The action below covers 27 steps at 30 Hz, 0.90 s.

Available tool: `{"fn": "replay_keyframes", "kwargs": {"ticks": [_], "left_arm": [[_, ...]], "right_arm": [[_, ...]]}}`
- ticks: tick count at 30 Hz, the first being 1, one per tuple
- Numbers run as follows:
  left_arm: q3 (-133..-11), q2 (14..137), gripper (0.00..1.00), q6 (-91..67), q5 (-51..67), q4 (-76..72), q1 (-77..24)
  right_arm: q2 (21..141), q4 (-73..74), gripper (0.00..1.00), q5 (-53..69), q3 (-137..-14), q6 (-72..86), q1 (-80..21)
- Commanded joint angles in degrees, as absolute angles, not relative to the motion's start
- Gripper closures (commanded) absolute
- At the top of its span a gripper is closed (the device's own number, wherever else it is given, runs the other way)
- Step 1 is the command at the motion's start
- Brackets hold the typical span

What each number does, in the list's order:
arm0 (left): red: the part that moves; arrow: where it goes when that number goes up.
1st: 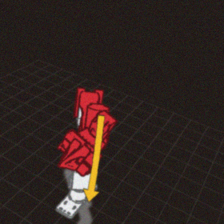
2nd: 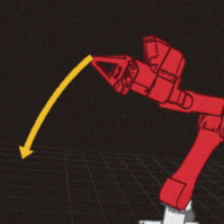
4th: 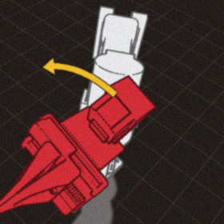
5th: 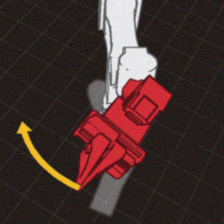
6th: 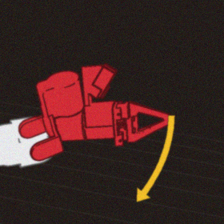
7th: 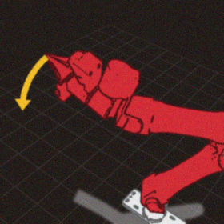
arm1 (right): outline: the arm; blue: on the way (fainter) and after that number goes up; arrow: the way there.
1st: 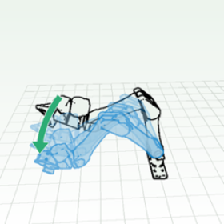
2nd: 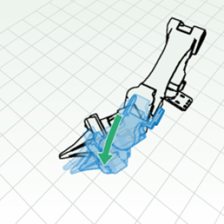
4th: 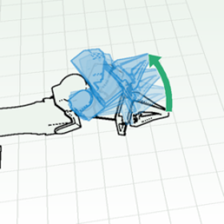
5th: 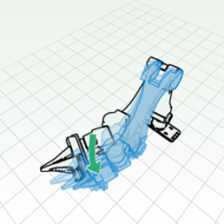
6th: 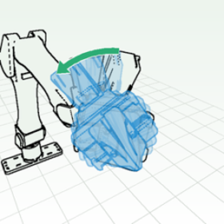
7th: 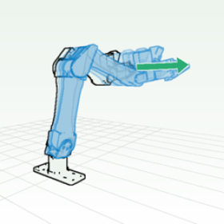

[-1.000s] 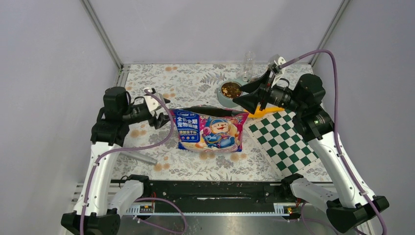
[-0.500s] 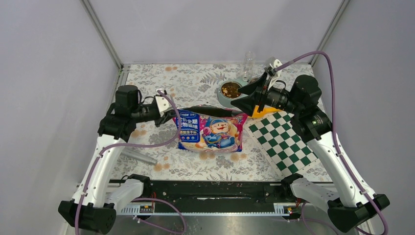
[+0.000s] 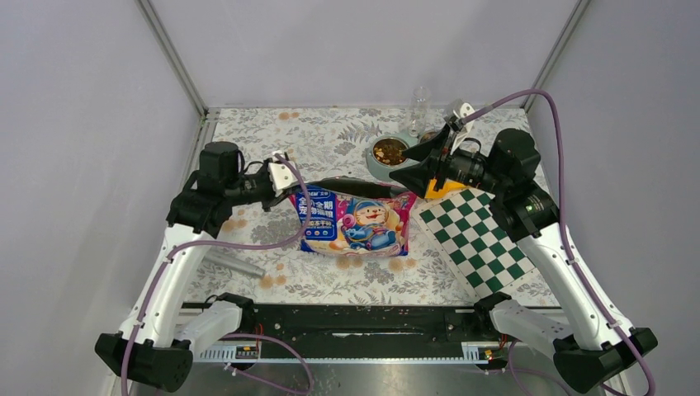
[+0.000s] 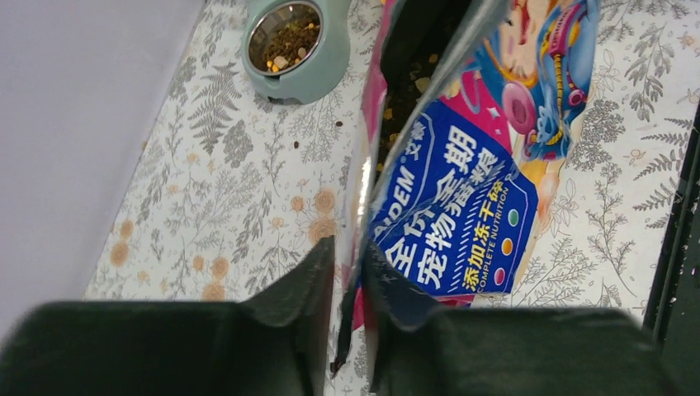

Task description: Serve the pet food

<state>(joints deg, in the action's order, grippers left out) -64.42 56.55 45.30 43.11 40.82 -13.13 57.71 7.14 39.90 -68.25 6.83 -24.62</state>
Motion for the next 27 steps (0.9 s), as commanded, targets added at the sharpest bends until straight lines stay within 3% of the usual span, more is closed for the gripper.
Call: {"fn": "replay_keyframes", "kwargs": {"ticks": [1,4,10,12,15,19,20,21,24,27], "left_arm": [[-67.84,57.31,0.71,46.40,36.91,40.30,-15.23],[-68.37,57.30,0.67,46.53,34.39,40.25,-17.44],[-70.53,59.37,0.69,48.68,29.05,43.94,-21.78],[-71.15,59.95,0.76,48.87,27.67,44.58,-22.78],[-71.65,60.19,1.00,49.09,26.50,44.66,-23.61],[-72.53,60.38,1.00,48.77,25.82,44.62,-24.03],[-72.85,60.49,0.95,48.47,25.61,44.68,-24.20],[-73.27,60.66,0.82,48.10,25.32,44.65,-24.32],[-74.19,61.35,0.58,46.82,24.22,44.73,-25.04],[-75.06,61.90,0.56,46.58,23.46,44.74,-26.00]], "right_arm": [[57.39,8.95,0.25,38.88,-69.38,3.77,-25.84],[58.59,14.03,0.24,36.53,-71.43,0.42,-27.08],[60.50,23.30,0.24,32.06,-76.16,-3.76,-29.21],[60.99,25.23,0.25,30.66,-77.51,-3.61,-29.39],[61.41,27.19,0.26,28.61,-78.68,-3.81,-29.59],[61.47,28.18,0.27,27.76,-78.75,-4.03,-29.65],[61.44,28.51,0.27,27.65,-78.81,-4.10,-29.66],[61.46,28.73,0.27,27.53,-78.82,-4.23,-29.66],[61.44,29.09,0.27,27.36,-78.79,-4.38,-29.77],[61.50,29.26,0.27,27.42,-78.82,-4.44,-29.72]]}}
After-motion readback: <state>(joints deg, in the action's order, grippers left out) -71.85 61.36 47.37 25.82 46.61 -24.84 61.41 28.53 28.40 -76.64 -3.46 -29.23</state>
